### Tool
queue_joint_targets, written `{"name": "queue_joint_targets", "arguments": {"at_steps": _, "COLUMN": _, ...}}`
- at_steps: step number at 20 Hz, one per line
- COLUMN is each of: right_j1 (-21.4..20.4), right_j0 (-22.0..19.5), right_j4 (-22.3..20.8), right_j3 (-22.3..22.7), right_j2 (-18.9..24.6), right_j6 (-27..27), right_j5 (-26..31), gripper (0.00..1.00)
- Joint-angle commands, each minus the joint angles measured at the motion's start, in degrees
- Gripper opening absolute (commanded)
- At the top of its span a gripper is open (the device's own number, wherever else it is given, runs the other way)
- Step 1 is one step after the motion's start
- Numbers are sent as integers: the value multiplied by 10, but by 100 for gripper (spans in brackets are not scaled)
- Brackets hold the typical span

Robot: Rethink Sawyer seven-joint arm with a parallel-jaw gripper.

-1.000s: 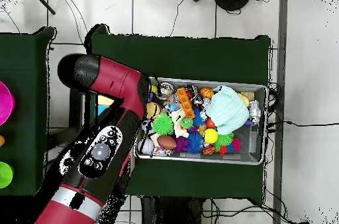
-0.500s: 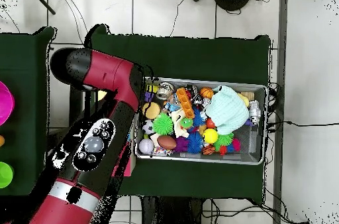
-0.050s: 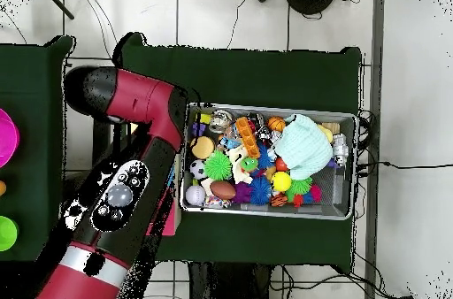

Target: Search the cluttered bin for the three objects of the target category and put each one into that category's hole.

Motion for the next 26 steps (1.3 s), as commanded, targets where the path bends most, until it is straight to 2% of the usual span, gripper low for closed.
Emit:
{"name": "queue_joint_targets", "arguments": {"at_steps": 1, "right_j1": -18, "right_j0": 5, "right_j4": -7, "right_j3": 60, "right_j2": 97, "right_j6": 95, "right_j5": -61, "gripper": 0}}
{"name": "queue_joint_targets", "arguments": {"at_steps": 4, "right_j1": -20, "right_j0": 18, "right_j4": -6, "right_j3": 81, "right_j2": 104, "right_j6": 98, "right_j5": -69, "gripper": 0}}
{"name": "queue_joint_targets", "arguments": {"at_steps": 14, "right_j1": -34, "right_j0": 21, "right_j4": -20, "right_j3": 131, "right_j2": 113, "right_j6": 75, "right_j5": -74, "gripper": 0}}
{"name": "queue_joint_targets", "arguments": {"at_steps": 26, "right_j1": -31, "right_j0": 17, "right_j4": -26, "right_j3": 140, "right_j2": 120, "right_j6": 72, "right_j5": -81, "gripper": 0}}
